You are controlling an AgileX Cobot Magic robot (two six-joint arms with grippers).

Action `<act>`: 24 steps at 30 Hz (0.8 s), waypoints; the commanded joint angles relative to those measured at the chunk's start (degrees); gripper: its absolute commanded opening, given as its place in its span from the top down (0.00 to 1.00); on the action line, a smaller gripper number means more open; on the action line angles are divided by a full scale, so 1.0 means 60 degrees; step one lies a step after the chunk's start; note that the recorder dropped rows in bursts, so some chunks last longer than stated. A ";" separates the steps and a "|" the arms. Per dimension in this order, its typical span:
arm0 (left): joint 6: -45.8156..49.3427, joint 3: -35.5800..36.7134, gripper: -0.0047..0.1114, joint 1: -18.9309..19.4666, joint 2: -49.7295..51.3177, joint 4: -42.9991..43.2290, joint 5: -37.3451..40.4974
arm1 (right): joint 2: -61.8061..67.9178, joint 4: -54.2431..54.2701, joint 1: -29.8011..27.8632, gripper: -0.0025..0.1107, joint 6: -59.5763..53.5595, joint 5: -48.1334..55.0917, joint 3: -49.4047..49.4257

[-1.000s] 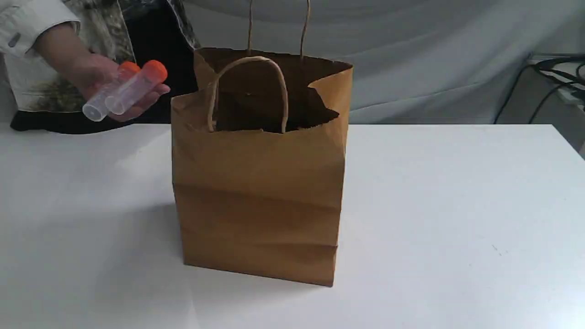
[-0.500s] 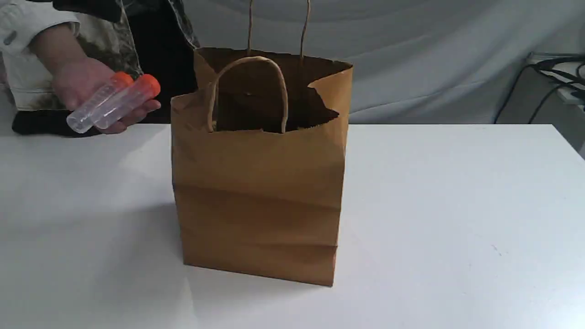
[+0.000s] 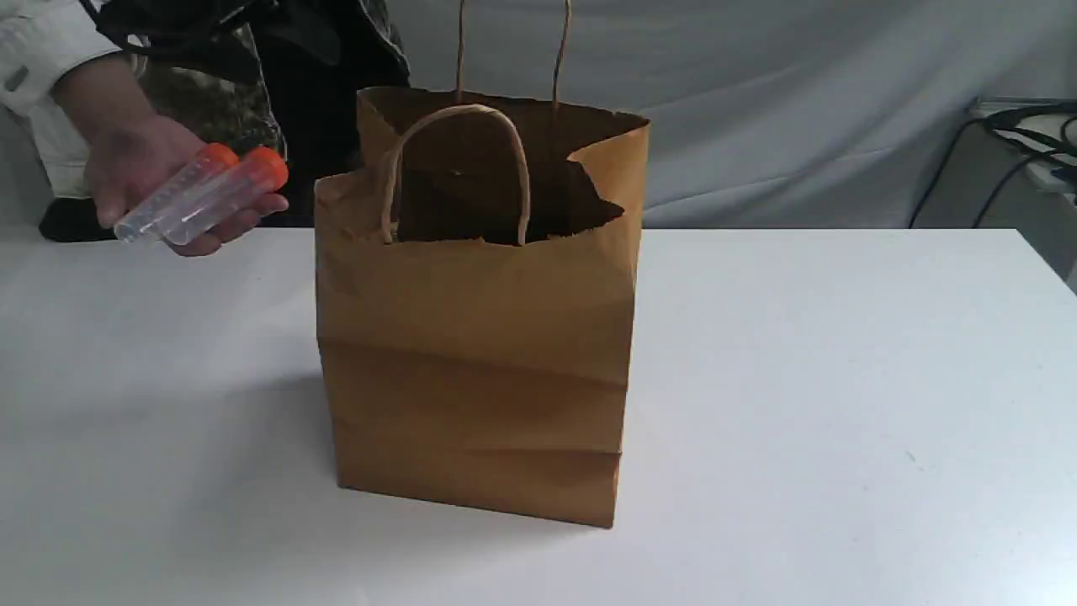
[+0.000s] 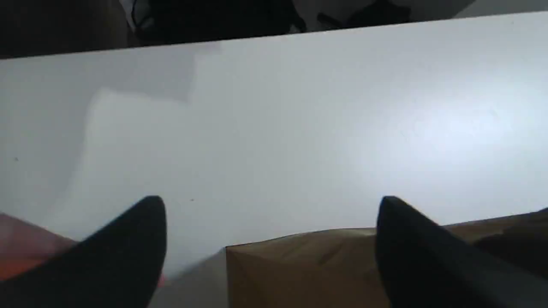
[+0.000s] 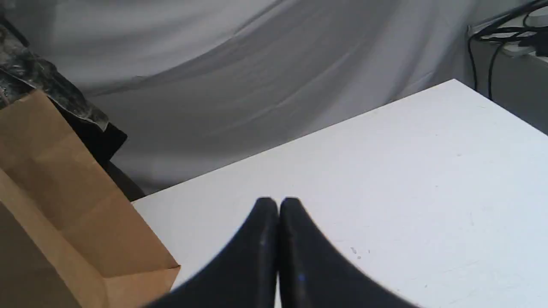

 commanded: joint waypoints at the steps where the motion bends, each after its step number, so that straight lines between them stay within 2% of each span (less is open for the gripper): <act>1: -0.0039 -0.0174 0.36 -0.0242 0.0234 -0.0609 0.0048 | -0.0055 0.0043 0.0008 0.98 -0.0055 0.0040 0.0035; 13: -0.0314 -0.0436 0.36 -0.0439 0.0208 -0.0239 0.0048 | -0.0055 0.0043 0.0008 0.98 -0.0055 0.0040 0.0035; 24: -0.0246 -0.0436 0.36 -0.0439 -0.0807 -0.0311 0.0048 | -0.0055 0.0043 0.0008 0.98 -0.0016 0.0038 0.0035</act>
